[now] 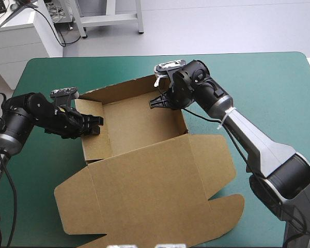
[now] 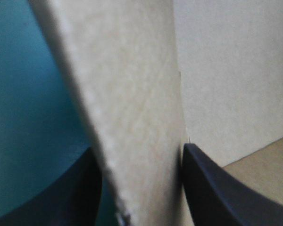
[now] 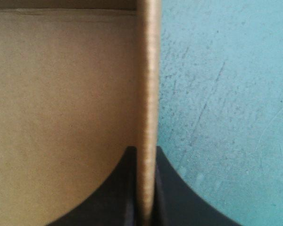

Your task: Fold the box

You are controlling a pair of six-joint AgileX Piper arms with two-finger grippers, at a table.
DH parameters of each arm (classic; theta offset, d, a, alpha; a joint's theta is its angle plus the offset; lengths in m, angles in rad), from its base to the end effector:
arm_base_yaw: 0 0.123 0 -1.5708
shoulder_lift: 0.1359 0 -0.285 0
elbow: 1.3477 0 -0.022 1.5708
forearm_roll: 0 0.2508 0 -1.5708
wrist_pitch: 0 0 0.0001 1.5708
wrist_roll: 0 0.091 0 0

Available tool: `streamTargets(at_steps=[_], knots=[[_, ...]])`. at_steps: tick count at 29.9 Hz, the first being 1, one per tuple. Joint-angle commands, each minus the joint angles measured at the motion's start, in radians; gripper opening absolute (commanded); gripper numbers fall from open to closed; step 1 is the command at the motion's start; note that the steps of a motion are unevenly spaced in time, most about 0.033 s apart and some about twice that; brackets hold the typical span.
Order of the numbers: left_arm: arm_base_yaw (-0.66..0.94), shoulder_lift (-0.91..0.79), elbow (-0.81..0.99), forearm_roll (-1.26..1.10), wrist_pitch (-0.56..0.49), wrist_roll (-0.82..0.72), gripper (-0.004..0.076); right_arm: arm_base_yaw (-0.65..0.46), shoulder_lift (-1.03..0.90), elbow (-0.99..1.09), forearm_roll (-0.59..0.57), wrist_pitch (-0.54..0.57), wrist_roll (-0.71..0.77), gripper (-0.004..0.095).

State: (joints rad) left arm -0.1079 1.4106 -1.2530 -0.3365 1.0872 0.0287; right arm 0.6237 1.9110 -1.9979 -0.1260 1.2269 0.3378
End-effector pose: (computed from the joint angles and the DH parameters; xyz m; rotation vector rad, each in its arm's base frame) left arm 0.2771 -0.0568 0.3333 0.0565 2.7060 -0.4734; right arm 0.3461 0.2358 0.3630 -0.3875 2.5902 0.1699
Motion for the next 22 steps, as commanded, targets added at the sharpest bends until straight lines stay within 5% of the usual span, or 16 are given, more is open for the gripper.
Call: streamTargets(at_steps=[1, 4, 9, 22], knots=[[-0.053, -0.032, -0.032, -0.062, -0.109, -0.064, 0.0294, 0.002, -0.062, -0.039, 0.044, -0.033, 0.024, 0.0001], [-0.083, -0.032, -0.032, -0.025, -0.147, -0.079, 0.0230, 0.002, -0.062, -0.039, 0.044, -0.005, 0.028, 0.0001], [-0.122, -0.032, -0.032, 0.026, -0.179, -0.079, -0.0006, 0.002, -0.062, -0.039, 0.041, 0.022, 0.030, 0.0001], [-0.135, 0.008, -0.055, 0.059, -0.201, -0.091, -0.0009, 0.002, -0.023, -0.014, 0.052, 0.024, 0.028, 0.0001]])
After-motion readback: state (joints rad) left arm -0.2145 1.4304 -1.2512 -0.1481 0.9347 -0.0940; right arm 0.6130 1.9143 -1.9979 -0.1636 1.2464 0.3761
